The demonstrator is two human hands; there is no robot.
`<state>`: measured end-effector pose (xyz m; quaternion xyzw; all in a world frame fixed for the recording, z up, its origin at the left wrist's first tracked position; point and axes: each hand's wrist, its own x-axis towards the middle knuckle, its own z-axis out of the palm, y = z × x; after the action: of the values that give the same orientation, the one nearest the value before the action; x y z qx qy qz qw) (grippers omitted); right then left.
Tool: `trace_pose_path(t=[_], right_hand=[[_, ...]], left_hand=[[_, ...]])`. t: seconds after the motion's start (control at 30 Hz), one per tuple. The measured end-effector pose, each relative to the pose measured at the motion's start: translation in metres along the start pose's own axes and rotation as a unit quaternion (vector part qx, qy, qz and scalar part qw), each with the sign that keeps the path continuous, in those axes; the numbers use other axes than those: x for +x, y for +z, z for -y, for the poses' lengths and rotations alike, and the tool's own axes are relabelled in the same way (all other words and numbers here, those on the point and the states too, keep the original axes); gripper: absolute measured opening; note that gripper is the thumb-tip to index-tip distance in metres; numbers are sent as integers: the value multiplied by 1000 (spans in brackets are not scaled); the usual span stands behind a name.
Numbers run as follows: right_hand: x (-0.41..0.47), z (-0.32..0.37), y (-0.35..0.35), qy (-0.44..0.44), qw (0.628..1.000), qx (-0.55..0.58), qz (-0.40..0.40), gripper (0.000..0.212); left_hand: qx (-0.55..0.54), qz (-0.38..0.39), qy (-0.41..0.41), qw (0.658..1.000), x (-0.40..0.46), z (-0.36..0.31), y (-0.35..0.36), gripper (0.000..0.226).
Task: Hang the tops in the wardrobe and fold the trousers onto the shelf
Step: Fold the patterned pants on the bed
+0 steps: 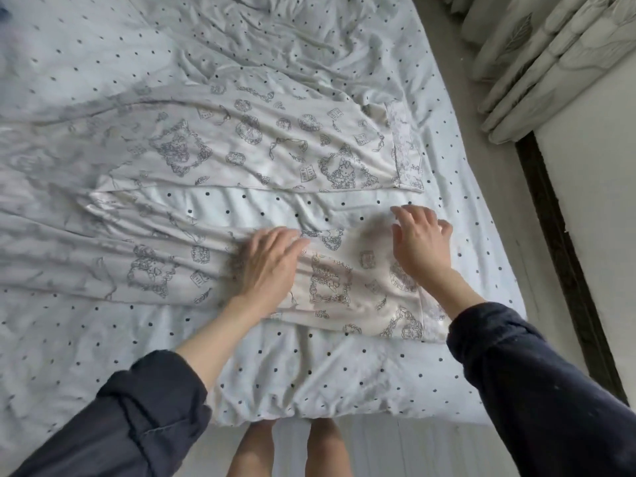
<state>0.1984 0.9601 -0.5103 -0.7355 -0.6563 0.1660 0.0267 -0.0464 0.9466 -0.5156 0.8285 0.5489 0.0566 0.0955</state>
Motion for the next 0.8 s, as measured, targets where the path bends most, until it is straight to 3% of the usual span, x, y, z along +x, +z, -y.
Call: trace_pose_path(t=[0.13,0.27,0.33,0.43,0.6,0.67,0.8], right_hand=[[27,10,6,-42,992,-97,69,32],[29,-8,1,-73,985,-138,72,16],[30,-21,0,-103,981,-162,32,6],[44,-32,-9,-57,983,-171,-37,4],[64,-29,-13,50,979,-196,-4,20],[63,-23,-9,86,978,-188,16,24],[56,-10,1,122,986,-110,13,33]], left_hand=[[69,77,-73,992,26,38,-15,35],[94,135,-88,983,39,40,-15,25],[85,83,-81,990,46,35,-11,21],[43,-36,-71,996,67,28,-8,13],[-21,-87,-61,994,102,21,-6,8],[-21,-50,-66,996,104,22,1,13],[-37,4,-72,997,82,26,18,54]])
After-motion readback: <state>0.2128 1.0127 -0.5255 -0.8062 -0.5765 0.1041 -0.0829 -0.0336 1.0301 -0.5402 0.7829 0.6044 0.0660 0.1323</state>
